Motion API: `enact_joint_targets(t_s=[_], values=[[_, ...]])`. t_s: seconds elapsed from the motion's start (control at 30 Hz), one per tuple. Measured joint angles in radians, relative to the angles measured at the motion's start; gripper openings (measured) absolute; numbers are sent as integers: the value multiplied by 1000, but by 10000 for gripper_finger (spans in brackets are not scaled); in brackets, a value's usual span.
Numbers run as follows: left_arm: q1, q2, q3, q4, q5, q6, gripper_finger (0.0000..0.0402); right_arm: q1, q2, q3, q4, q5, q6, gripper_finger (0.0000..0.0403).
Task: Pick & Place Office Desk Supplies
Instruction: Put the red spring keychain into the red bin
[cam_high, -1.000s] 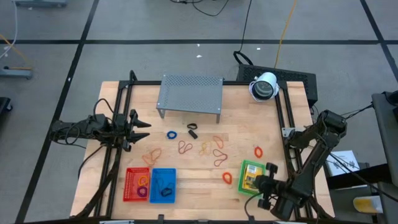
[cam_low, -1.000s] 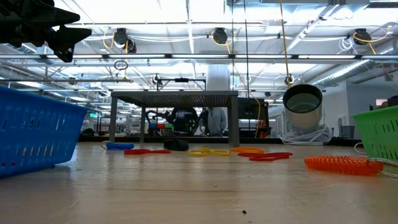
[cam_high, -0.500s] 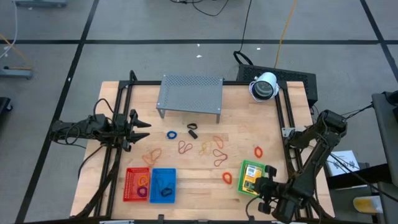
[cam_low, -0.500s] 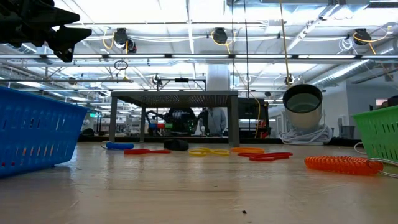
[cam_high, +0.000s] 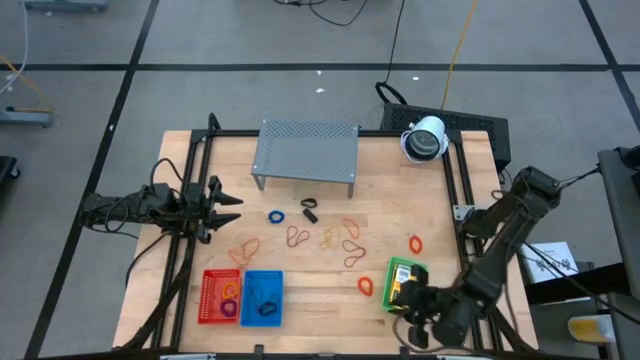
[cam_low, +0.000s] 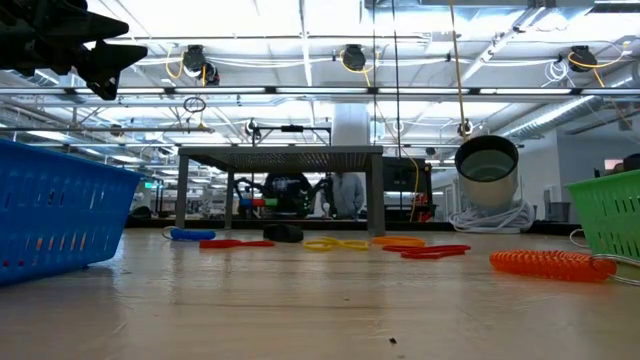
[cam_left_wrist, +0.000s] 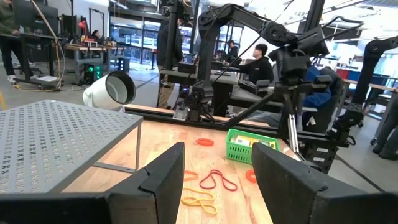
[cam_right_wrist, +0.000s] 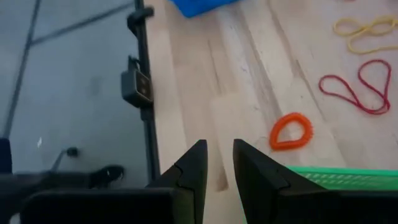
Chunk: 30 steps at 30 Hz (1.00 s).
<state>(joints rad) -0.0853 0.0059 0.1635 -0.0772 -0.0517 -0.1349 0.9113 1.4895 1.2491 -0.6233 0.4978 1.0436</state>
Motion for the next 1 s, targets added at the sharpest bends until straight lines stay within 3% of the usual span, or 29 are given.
enact_joint_targets(t_s=[0.5,1.0], values=[[0,0,0,0,0,0,198,-237,1,0,-25,-319,-348,68],[0,0,0,0,0,0,198,-346,65,-3,-56,-317,-665,84]])
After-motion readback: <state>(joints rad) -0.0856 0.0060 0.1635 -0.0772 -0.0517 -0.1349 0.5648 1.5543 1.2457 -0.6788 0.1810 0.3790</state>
